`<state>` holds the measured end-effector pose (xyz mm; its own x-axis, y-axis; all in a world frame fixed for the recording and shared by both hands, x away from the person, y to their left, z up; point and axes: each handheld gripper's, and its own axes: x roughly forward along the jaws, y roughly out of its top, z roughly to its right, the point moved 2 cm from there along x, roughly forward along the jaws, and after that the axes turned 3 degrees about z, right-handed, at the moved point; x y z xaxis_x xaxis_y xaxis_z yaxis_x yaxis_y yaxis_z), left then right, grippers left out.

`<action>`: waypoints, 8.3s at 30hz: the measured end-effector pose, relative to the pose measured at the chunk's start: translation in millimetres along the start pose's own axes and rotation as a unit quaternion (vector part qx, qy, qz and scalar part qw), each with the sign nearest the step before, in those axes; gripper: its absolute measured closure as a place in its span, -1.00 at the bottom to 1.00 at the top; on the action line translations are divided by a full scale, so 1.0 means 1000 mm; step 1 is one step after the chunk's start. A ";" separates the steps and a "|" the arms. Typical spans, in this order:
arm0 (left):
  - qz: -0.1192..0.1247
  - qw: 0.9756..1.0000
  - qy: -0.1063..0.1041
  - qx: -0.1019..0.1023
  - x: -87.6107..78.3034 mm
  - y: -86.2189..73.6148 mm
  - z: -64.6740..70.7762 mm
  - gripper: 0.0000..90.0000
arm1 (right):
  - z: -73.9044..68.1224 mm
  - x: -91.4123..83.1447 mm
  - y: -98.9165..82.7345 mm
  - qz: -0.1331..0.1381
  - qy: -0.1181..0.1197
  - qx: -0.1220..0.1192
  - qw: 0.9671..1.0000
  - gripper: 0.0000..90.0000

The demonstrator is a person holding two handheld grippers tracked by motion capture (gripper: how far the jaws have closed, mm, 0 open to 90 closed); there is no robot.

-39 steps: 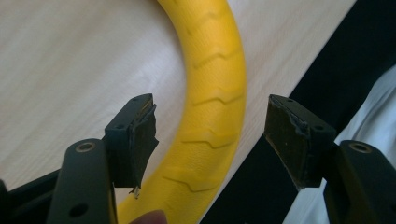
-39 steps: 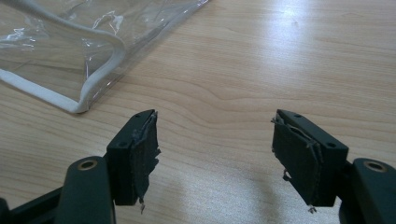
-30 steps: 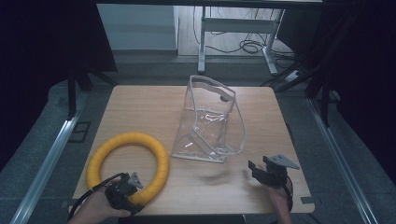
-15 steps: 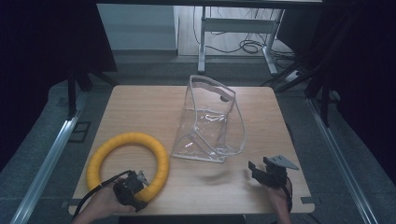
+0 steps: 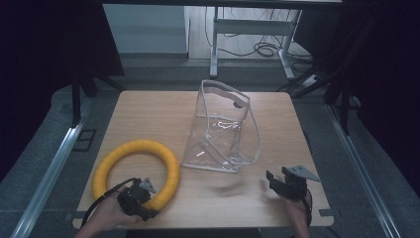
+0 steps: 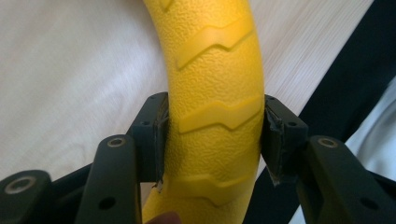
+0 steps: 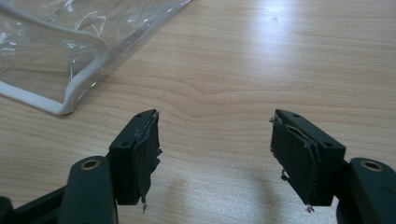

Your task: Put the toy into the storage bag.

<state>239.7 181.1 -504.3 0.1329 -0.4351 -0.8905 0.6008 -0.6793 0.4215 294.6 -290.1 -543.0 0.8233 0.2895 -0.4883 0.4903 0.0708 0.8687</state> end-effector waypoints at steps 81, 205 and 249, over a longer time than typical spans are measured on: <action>0.512 0.843 -0.088 -0.139 -0.122 0.094 -0.027 0.13 | 0.026 -0.017 -0.003 0.047 -0.041 0.097 0.993 -0.23; 0.578 0.809 -0.010 -0.106 -0.006 0.242 0.074 0.13 | 0.029 -0.015 -0.007 0.046 -0.043 0.101 0.993 -0.22; 0.541 0.825 0.002 -0.165 -0.005 0.175 0.031 -0.26 | 0.025 -0.014 -0.007 0.040 -0.037 0.097 0.994 -0.23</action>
<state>320.0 46.1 -420.4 0.7336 -0.6791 -0.0252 0.3115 0.3030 0.9006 286.9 -318.2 -544.0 0.8775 0.2150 -0.4286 0.4617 -0.1371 0.8764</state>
